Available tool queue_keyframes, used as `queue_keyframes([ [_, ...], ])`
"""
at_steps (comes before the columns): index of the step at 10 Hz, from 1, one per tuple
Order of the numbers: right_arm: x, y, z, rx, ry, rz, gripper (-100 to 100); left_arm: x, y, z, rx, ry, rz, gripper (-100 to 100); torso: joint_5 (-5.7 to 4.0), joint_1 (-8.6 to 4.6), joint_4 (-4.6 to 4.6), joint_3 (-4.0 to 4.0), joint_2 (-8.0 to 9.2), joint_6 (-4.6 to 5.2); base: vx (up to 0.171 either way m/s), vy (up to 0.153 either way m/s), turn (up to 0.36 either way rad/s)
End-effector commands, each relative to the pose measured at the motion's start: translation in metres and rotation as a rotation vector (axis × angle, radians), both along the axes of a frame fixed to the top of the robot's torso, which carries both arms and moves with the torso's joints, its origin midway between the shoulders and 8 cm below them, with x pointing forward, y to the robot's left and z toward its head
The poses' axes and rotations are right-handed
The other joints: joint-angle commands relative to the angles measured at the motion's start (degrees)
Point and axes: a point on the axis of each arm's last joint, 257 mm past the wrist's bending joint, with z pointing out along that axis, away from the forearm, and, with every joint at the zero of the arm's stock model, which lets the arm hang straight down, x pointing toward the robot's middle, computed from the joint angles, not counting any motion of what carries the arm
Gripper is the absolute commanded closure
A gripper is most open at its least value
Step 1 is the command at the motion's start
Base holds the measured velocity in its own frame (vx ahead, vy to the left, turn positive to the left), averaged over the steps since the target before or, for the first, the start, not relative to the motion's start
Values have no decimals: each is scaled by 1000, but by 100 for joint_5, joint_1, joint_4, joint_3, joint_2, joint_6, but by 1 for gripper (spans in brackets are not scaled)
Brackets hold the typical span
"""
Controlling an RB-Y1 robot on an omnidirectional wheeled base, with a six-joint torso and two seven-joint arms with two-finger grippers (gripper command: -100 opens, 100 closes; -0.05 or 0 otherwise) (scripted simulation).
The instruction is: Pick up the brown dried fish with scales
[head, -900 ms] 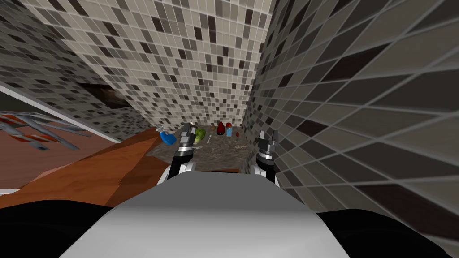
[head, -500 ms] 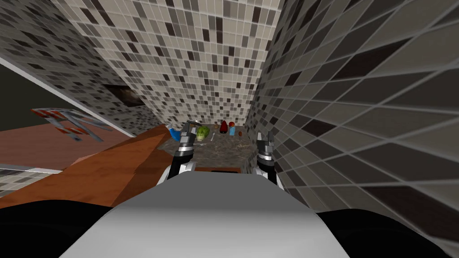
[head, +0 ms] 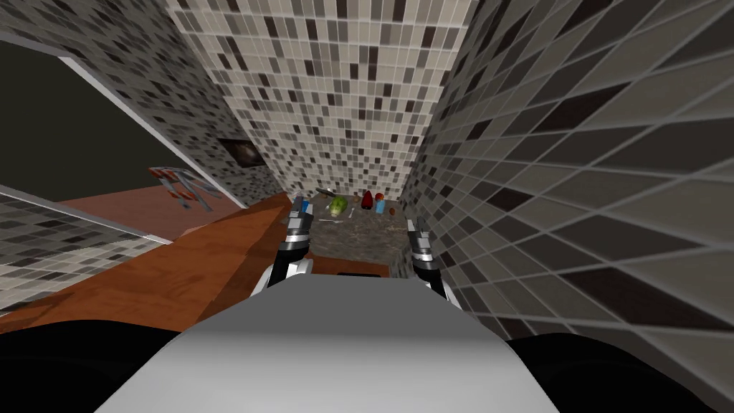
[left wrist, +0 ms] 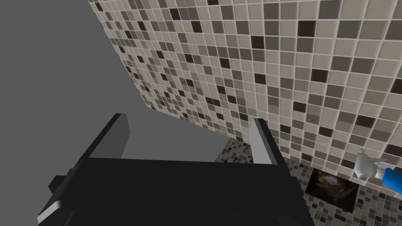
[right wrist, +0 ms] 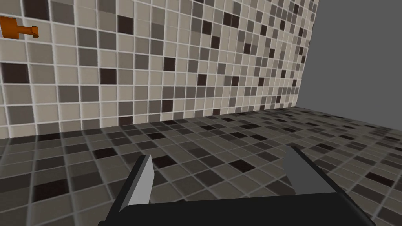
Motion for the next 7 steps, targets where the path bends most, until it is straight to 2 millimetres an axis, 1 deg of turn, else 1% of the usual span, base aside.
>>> queue_keyframes([
  [1,3,-4,-26,-69,77,-6,-100,0,0,0,0,0,0,0,0,0,0,0,0,0,-160,69,318],
  [3,1,-10,-68,-164,192,-16,-100,0,0,0,0,0,0,0,3,17,5,15,29,0,-222,110,369],
  [4,-2,-15,-91,-209,254,-22,-100,0,0,0,0,0,0,0,5,25,7,18,30,0,-163,96,410],
  [5,-2,-15,-92,-217,256,-17,-100,0,0,0,0,0,0,0,4,14,5,12,20,0,-116,48,120],
  [6,-7,-20,-116,-269,321,-20,-100,0,0,0,0,0,0,0,0,-4,2,3,4,5,-131,52,254],
  [7,-15,-27,-141,-323,390,-20,-100,0,0,0,0,0,0,0,-1,-9,1,2,4,0,-151,97,421],
])
